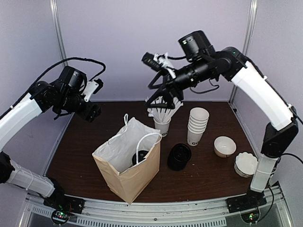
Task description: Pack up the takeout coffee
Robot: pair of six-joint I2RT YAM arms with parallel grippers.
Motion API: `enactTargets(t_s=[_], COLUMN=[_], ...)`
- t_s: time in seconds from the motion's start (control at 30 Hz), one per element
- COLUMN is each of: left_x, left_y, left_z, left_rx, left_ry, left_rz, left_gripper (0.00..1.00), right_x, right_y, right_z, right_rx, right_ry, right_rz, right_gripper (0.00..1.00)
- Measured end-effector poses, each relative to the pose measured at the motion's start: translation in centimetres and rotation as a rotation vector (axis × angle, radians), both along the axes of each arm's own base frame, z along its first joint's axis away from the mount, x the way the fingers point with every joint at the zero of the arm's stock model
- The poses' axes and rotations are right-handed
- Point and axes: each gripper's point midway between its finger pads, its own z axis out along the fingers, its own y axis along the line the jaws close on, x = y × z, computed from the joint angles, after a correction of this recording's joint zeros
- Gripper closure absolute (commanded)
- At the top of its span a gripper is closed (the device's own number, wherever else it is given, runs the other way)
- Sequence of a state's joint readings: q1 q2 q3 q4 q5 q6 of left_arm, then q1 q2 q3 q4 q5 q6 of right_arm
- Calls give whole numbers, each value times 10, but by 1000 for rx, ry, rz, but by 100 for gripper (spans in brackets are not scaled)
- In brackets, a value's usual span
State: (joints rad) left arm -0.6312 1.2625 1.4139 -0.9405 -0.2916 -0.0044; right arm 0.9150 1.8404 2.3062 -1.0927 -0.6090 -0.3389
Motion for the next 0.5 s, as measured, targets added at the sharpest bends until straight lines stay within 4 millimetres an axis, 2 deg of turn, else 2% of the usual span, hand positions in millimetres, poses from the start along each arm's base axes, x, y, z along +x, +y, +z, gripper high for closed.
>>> enactTargets(t_s=[0.03,0.07,0.13,0.27,0.37,0.43,0.5], left_x=[2,5,9,16,21,26,33], left_y=[4,7,11,16,20,26,34], left_z=[-2,-3,-4,-7,-10,-8,-7], left_rx=[0,0,-7,-12,-11,-14,-16], left_ry=[4,4,0,-8,-14,-29,-48], left_rz=[8,15,23,32,42,60,88], left_gripper=[19,19,19,19,16,11,7], right_x=[12,30,49,59,76,104,137], right_y=[-13,-35,-70,-118,-150,-181,-221], right_z=[8,20,37,58,51,35,12], right_rx=[13,28,47,84,80,43,-7], right_ry=[-27,-63,-114,-185,-200,-212,-214], right_rz=[-46,-119,-228,-362,-478,-630,-821], right_gripper=[1,1,1,0,0,0,1])
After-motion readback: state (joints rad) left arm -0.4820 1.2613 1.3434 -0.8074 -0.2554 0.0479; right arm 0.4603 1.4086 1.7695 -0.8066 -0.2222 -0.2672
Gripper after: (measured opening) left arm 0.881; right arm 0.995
